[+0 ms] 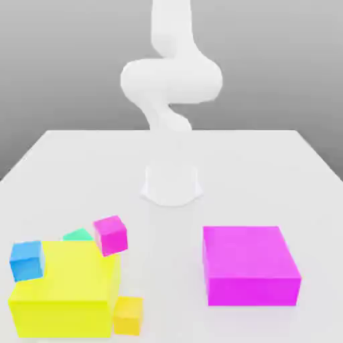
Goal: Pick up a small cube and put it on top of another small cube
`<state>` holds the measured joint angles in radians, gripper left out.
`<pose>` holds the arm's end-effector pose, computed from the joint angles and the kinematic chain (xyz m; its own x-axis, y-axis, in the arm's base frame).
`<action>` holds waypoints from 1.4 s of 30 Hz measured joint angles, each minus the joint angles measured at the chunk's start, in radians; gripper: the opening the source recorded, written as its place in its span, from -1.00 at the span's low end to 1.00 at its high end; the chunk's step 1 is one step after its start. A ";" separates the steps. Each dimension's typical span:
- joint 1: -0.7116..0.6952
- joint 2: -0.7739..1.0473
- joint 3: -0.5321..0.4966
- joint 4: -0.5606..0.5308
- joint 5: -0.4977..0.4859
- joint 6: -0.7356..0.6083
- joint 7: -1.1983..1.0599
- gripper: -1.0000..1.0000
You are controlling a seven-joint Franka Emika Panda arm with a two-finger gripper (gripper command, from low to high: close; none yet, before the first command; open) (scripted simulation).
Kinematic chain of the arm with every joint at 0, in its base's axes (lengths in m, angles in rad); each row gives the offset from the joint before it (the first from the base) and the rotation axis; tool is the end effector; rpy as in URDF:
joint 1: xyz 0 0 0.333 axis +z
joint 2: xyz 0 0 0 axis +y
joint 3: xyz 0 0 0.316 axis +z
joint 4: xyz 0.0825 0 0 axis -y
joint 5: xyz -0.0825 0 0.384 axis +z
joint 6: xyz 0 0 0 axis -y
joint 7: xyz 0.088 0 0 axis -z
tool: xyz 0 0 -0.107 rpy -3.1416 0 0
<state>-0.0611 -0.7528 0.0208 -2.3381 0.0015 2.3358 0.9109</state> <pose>0.3665 -0.0119 0.6786 0.4119 -0.8044 0.4281 -0.6057 -0.5926 -0.5309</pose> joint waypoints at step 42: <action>-0.730 0.851 0.082 -0.547 -0.062 0.652 1.739 0.00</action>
<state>-0.7910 0.0983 0.1029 -2.8855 -0.0602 2.9873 2.6497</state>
